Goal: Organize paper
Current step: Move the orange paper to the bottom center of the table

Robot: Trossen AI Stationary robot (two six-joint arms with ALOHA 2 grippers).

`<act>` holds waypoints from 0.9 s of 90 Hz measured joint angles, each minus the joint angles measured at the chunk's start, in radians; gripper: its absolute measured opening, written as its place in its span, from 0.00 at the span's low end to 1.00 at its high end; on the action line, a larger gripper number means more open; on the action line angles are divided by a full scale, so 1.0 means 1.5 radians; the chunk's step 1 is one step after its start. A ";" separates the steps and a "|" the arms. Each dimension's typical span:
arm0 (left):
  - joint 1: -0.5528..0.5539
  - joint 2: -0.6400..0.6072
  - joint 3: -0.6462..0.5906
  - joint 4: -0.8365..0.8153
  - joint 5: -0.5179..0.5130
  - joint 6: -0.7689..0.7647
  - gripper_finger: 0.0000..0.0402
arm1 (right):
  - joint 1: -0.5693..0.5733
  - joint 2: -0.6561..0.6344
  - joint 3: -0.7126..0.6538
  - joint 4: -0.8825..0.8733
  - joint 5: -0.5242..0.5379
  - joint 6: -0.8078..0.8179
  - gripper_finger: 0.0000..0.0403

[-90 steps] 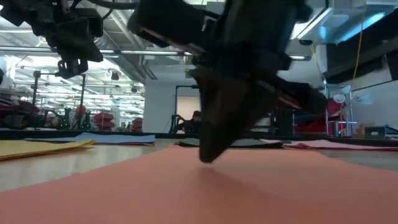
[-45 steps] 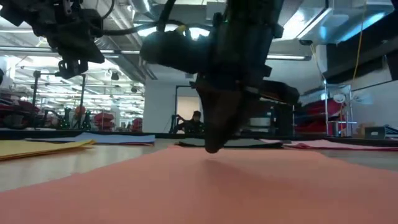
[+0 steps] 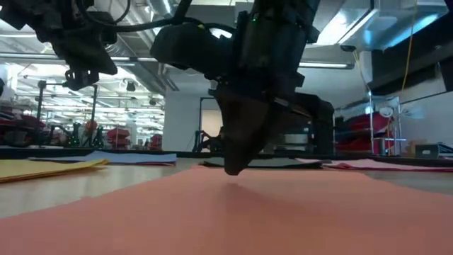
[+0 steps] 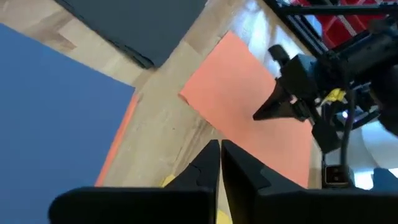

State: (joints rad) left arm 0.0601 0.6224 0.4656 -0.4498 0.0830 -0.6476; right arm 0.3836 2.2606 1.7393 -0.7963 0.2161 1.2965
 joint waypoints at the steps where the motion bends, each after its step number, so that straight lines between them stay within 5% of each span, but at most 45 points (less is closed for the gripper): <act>1: 0.000 0.000 0.000 -0.001 0.000 0.000 0.00 | 0.000 0.000 0.000 0.001 0.001 0.000 0.00; 81: 0.000 0.000 0.000 -0.010 -0.001 0.018 0.00 | 0.002 0.031 0.004 0.104 -0.015 -0.098 0.00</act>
State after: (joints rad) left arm 0.0597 0.6224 0.4656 -0.4645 0.0818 -0.6209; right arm 0.3859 2.3070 1.7454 -0.6407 0.1933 1.1500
